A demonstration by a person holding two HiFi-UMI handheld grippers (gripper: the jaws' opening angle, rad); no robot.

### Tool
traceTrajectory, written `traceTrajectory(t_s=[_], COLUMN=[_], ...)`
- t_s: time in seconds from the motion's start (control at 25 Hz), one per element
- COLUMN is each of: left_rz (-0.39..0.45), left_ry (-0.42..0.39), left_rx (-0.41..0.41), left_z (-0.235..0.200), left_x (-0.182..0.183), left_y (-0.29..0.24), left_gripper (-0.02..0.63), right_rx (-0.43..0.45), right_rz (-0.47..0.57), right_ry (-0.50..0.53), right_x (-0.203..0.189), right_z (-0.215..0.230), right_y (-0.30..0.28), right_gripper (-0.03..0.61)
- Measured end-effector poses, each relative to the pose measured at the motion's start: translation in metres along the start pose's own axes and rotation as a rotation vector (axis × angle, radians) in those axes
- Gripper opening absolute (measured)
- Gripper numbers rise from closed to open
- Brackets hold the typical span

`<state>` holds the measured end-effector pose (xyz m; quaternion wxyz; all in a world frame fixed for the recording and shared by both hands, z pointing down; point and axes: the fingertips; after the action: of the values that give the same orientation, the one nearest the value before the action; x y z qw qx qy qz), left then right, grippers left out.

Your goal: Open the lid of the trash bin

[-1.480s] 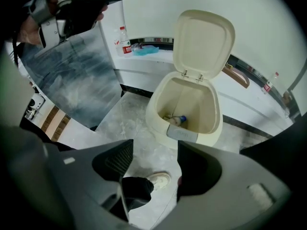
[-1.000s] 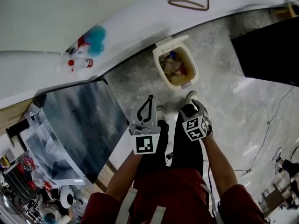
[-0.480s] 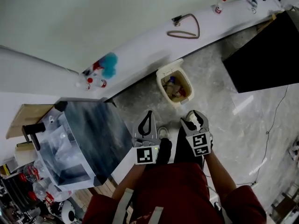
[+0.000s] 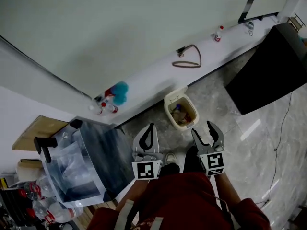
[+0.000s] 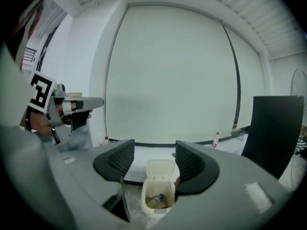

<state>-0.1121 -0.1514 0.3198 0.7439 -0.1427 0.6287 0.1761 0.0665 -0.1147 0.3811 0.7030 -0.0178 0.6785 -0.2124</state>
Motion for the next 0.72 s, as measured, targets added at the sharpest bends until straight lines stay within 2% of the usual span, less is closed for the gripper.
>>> traceTrajectory(t_s=[0.28,0.4,0.56,0.72], left_rz=[0.073,0.104,0.144,0.173], left_ry=[-0.035,-0.075,-0.116,-0.121], left_rx=[0.042,0.042,0.033,0.041], left_z=[-0.029,-0.036,-0.041,-0.047], left_x=[0.051,0.075,0.103,0.118], left_y=[0.003,0.005,0.005,0.007], left_gripper=[0.005,0.005,0.005,0.005], right_rx=[-0.047,-0.049,-0.083,-0.103], right_rz=[0.227,0.319,0.396,0.435], right_ry=[0.031,0.022,0.073,0.103], right_x=[0.101,0.141,0.175,0.189], right_z=[-0.005,-0.013,-0.017,-0.019], right_y=[0.017,0.027,0.040,0.048], right_gripper=[0.264,0.264,0.264,0.264])
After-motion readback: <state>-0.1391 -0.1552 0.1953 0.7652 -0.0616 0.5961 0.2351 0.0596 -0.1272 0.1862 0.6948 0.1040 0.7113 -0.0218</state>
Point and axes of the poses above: the fingertips, and each gripper's own axes: y backward along the fingers, z to its right, x out of its top, and after that the axes turned 10 degrees about -y, right-handed
